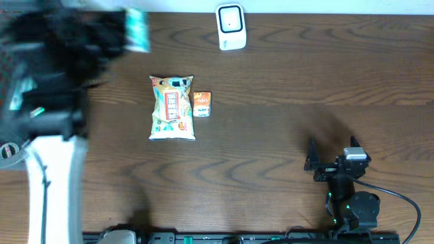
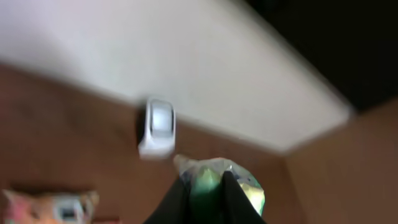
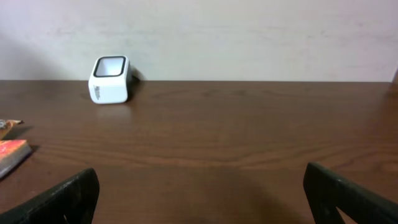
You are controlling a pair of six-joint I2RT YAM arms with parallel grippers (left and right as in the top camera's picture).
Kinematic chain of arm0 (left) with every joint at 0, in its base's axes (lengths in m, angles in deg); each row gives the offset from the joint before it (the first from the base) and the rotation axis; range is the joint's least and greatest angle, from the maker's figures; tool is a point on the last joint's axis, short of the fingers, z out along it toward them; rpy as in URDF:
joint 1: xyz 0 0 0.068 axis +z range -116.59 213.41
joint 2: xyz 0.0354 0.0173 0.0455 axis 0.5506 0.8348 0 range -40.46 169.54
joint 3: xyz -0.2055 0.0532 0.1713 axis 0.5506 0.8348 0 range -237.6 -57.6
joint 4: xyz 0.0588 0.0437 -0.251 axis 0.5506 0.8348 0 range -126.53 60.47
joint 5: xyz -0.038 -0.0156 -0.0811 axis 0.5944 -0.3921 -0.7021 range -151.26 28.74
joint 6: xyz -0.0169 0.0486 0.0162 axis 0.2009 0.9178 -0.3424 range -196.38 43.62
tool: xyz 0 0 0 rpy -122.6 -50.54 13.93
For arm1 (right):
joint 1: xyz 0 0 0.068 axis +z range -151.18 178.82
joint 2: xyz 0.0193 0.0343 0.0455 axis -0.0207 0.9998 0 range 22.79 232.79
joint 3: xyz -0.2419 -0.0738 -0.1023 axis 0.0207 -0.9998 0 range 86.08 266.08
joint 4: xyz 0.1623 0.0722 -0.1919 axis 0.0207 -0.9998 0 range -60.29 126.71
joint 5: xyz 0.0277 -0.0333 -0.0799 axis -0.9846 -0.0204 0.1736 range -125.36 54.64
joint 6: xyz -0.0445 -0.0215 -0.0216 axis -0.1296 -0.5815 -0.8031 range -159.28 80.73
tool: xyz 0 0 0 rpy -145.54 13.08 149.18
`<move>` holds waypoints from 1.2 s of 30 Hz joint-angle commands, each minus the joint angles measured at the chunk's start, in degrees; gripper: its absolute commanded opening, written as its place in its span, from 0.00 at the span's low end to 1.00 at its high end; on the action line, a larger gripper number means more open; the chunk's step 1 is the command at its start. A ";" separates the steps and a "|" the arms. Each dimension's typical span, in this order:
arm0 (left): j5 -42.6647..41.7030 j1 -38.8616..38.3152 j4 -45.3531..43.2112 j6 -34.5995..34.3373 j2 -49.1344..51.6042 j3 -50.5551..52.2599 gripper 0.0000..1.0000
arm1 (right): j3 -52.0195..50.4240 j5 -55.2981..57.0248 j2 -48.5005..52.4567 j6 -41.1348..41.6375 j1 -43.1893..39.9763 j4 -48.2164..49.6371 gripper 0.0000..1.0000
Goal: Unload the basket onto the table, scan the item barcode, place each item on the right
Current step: 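Carry the green pack to the scanner and release it on the table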
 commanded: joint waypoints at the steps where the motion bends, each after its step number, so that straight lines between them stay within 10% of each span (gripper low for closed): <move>1: 8.70 -7.23 2.16 2.25 4.17 -0.15 0.07 | -0.07 -0.35 -0.37 0.61 0.17 -0.28 0.99; 24: 18.82 -23.12 2.97 -1.22 37.94 -0.15 0.08 | -0.07 -0.35 -0.37 0.61 0.17 -0.28 0.99; 36: 18.80 -21.81 3.19 0.72 38.53 -0.15 0.40 | -0.07 -0.35 -0.35 0.61 0.17 -0.28 0.99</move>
